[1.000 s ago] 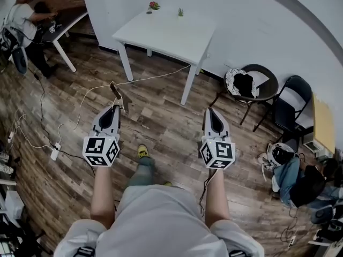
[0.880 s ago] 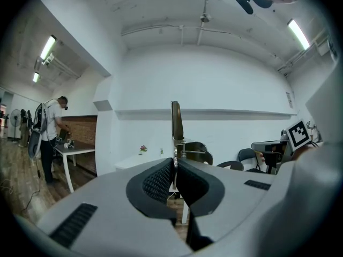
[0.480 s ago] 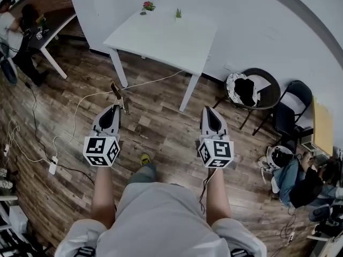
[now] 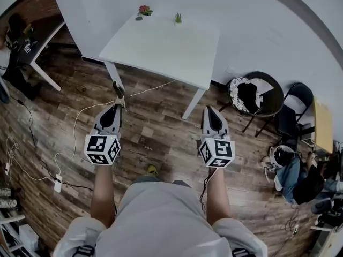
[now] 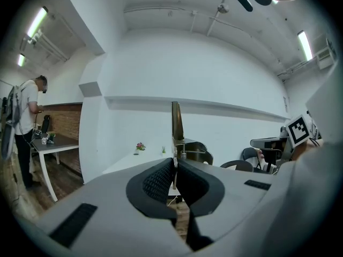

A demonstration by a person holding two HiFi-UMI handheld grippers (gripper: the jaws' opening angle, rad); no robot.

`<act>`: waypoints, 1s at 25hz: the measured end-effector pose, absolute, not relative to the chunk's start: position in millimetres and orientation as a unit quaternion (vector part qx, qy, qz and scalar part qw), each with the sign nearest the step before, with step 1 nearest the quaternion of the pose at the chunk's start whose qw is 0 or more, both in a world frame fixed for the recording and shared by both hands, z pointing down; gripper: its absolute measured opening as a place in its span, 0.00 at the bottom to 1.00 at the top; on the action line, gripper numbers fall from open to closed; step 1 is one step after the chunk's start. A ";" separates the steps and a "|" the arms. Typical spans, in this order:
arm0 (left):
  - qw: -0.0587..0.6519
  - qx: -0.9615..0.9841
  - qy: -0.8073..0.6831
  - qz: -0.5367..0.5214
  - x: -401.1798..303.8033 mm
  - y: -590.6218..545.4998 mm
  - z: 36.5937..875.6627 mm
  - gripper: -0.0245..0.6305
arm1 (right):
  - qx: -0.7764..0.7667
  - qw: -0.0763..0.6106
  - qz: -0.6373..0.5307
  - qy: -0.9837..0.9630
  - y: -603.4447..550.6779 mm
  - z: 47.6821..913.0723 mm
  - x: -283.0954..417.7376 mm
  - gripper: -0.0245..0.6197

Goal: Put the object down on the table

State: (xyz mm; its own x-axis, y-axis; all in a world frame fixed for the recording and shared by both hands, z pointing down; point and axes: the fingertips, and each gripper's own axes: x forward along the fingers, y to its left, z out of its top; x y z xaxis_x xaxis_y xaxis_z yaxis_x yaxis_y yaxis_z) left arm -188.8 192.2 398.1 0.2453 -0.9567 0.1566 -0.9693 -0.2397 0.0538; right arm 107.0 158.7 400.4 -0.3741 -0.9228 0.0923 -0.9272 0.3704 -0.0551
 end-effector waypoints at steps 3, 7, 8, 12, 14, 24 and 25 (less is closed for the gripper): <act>0.071 0.792 -0.604 0.045 -198.8 166.6 398.2 0.07 | 0.566 0.027 0.052 -0.823 139.2 401.0 96.4 0.05; 0.071 0.799 -0.596 0.044 -206.4 146.0 400.1 0.07 | 0.570 0.034 0.048 -0.820 121.6 402.2 86.2 0.05; 0.071 0.800 -0.595 0.044 -208.2 141.8 400.1 0.07 | 0.570 0.036 0.046 -0.820 118.1 402.4 83.7 0.05; 0.071 0.802 -0.592 0.043 -213.1 120.6 402.2 0.07 | 0.570 0.040 0.046 -0.819 97.3 406.8 76.8 0.05; 0.072 0.801 -0.593 0.044 -214.7 110.6 406.4 0.07 | 0.568 0.044 0.049 -0.820 85.9 412.5 75.0 0.05; 0.074 0.789 -0.607 0.062 -218.0 25.9 418.6 0.07 | 0.575 0.039 0.053 -0.815 -20.1 423.4 91.7 0.05; 0.073 0.787 -0.609 0.065 -217.6 14.1 418.4 0.07 | 0.575 0.040 0.055 -0.816 -33.9 425.6 93.1 0.05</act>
